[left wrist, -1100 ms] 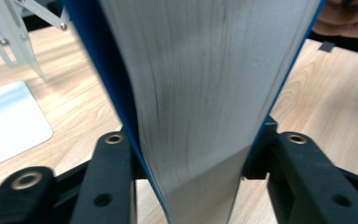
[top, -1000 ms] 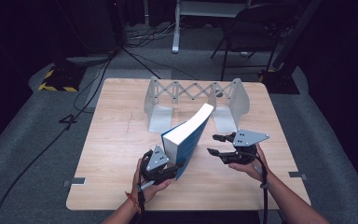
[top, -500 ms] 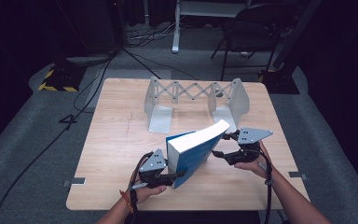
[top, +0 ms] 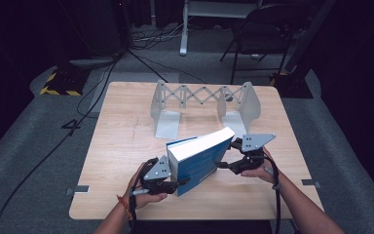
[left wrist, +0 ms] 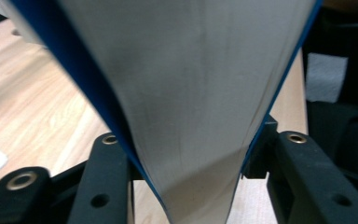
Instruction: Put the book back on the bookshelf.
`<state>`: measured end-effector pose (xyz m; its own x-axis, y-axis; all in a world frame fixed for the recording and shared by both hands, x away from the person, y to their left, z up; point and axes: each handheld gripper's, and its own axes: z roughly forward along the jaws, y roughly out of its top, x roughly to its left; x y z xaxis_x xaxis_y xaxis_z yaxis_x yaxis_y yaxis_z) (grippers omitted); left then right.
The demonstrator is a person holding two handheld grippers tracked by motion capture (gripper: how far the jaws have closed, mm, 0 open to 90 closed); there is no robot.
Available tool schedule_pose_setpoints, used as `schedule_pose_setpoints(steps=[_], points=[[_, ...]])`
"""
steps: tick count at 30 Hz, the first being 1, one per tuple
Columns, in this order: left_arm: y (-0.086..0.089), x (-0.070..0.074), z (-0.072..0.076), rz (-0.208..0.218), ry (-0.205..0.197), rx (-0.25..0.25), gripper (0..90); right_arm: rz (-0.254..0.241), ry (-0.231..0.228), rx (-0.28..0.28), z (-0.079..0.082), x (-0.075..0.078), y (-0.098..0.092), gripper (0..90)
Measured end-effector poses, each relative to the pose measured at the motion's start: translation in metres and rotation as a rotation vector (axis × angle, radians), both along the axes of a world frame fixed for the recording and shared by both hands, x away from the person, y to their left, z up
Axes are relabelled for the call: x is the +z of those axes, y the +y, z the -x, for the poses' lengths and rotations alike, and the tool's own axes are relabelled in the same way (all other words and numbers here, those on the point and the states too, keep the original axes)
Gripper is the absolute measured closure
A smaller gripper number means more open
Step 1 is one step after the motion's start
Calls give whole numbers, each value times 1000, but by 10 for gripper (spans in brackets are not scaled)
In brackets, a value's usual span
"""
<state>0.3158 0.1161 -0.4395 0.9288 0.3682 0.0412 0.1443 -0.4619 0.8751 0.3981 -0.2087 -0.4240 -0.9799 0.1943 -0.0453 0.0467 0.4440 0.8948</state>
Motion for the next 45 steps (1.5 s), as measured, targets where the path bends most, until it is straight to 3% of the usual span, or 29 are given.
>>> schedule_pose_setpoints(steps=[5,9,16,25,32,40,45], points=[[2,-1,2,-8,-13,43,481,9,-12,10,1,1,-3,413],[3,-2,4,-40,-22,56,444,16,-21,26,5,2,-7,451],[4,-10,8,-84,-25,81,444,33,-38,62,11,5,-12,479],[1,-13,9,-92,-17,82,478,9,-43,90,12,14,-3,434],[6,-13,7,-92,-24,126,378,11,-48,128,20,19,-6,512],[6,-12,3,-85,-28,157,353,-9,-45,188,33,26,2,576],[3,-12,-2,-77,-25,175,335,9,-67,150,38,29,10,585]])
